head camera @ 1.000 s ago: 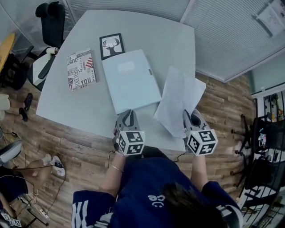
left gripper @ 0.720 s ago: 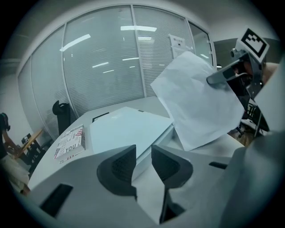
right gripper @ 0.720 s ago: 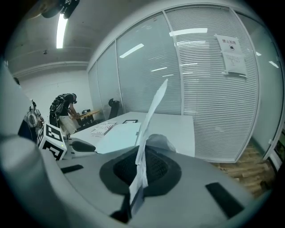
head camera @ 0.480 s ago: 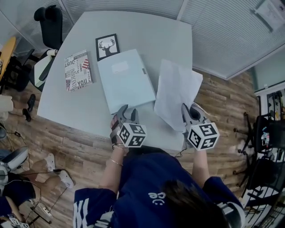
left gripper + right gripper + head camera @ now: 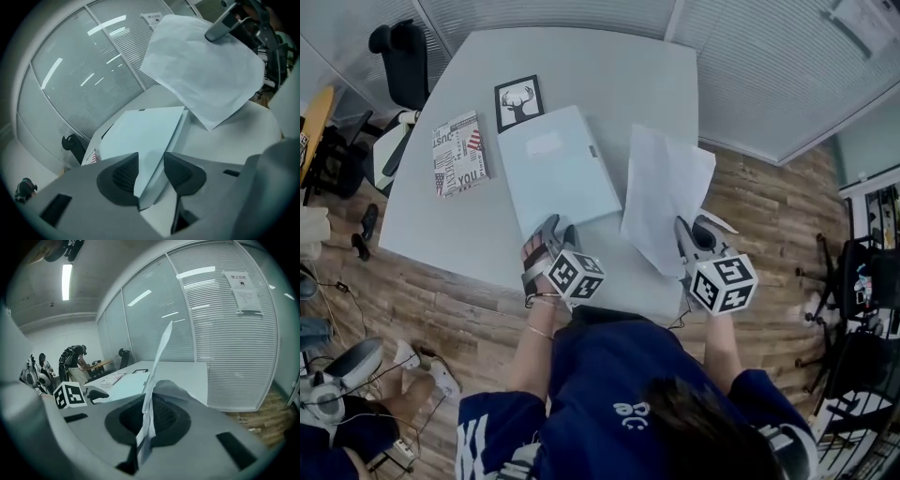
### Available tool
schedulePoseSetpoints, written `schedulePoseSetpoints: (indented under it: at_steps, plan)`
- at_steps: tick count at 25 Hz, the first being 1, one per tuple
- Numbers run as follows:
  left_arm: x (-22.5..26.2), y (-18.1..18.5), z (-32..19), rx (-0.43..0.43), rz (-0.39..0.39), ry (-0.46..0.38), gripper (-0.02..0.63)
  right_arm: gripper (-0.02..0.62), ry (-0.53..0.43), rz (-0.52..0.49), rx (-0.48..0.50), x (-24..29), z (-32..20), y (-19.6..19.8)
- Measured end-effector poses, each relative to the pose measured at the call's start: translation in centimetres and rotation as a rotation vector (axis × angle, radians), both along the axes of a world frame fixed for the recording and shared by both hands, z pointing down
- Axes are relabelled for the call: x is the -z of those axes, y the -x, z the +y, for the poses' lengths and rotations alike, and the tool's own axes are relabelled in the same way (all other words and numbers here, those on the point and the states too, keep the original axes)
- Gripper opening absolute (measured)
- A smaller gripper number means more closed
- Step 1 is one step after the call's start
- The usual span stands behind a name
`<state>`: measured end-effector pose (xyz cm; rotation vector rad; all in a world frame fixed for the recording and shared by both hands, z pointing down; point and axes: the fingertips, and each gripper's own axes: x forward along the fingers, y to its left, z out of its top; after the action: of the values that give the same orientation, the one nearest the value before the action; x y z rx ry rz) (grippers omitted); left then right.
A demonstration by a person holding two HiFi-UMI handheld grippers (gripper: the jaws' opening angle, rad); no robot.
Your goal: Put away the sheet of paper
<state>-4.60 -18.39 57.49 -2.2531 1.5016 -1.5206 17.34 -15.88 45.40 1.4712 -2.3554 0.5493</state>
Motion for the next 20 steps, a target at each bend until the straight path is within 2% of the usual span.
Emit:
schedulePoseSetpoints:
  at_steps: [2, 6, 7, 13, 17, 20]
  plan:
    - [-0.1, -0.1, -0.1, -0.02, -0.048, -0.004, 0.156, 0.009, -0.002, -0.002, 0.005, 0.0, 0.0, 0.0]
    - [0.1, -0.3, -0.4, -0.093, -0.272, -0.079, 0.155, 0.009, -0.006, -0.006, 0.02, 0.1, -0.3, 0.0]
    - [0.0, -0.4, -0.4, -0.099, -0.3, -0.094, 0.155, 0.009, -0.008, -0.007, 0.024, 0.2, -0.3, 0.0]
    - [-0.3, -0.6, -0.9, -0.079, -0.277, -0.077, 0.153, 0.009, -0.011, -0.013, 0.034, 0.2, -0.5, -0.1]
    - [-0.3, -1.2, -1.2, -0.113, -0.243, -0.086, 0.146, 0.009, -0.011, -0.017, 0.04, 0.3, -0.5, -0.2]
    - [-0.5, -1.4, -1.5, -0.129, -0.216, -0.08, 0.101, 0.009, -0.013, -0.019, 0.045, 0.3, -0.8, -0.2]
